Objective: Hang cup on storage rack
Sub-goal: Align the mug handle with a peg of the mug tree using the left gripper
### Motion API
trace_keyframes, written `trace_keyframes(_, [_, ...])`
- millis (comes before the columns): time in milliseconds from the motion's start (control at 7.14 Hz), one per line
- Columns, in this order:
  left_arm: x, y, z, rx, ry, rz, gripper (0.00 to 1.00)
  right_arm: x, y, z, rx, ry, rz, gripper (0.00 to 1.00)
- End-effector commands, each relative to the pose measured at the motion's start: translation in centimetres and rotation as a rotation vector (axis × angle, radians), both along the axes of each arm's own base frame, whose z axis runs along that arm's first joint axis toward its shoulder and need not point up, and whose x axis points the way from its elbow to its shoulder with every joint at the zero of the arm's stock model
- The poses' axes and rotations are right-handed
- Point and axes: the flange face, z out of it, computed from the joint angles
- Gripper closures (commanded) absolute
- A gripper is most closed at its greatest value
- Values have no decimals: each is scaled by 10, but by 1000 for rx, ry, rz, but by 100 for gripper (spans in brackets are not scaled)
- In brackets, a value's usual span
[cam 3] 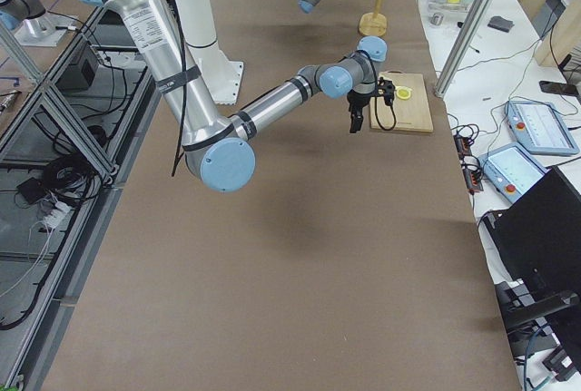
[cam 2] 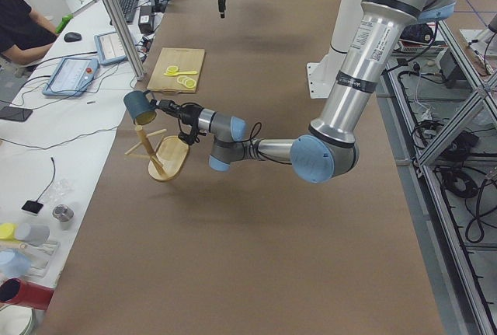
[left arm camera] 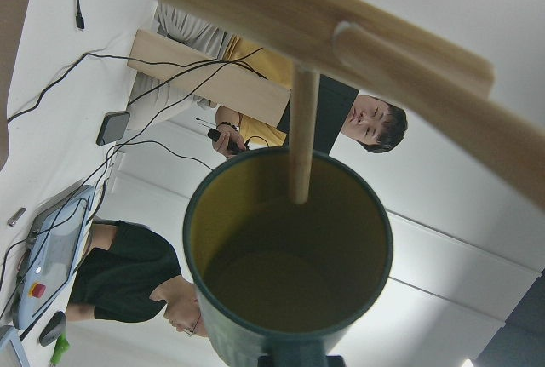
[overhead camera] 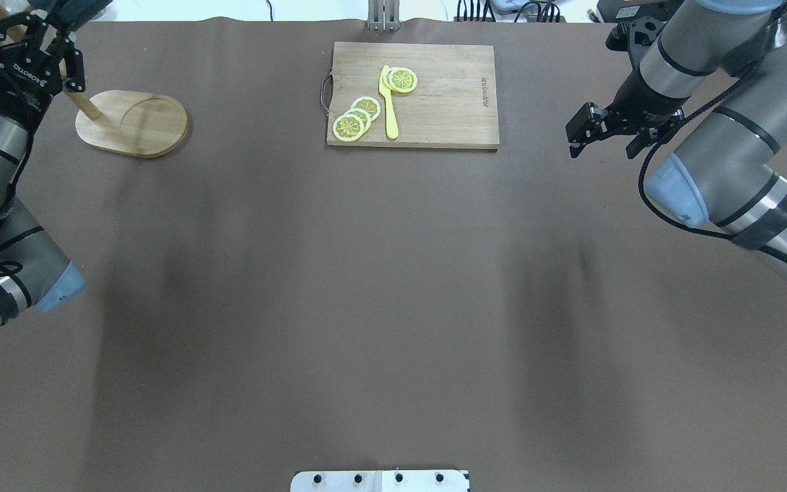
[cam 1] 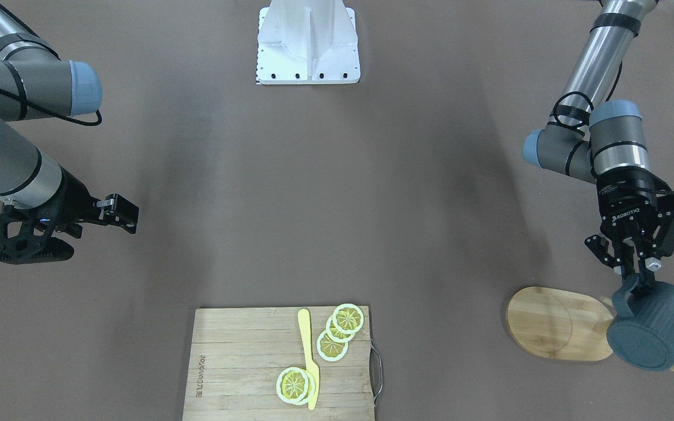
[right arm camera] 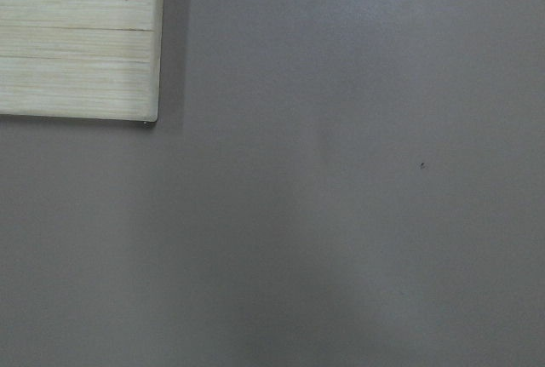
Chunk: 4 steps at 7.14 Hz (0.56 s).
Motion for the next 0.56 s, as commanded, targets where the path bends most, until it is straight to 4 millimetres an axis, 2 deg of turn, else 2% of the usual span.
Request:
trace_keyframes(0, [-7, 10, 2, 4, 2, 2, 100, 1, 2, -2, -8, -3, 9, 0])
trace_keyframes(420, [-8, 19, 11, -3, -4, 12, 100, 0, 2, 0, -14, -1, 11, 0])
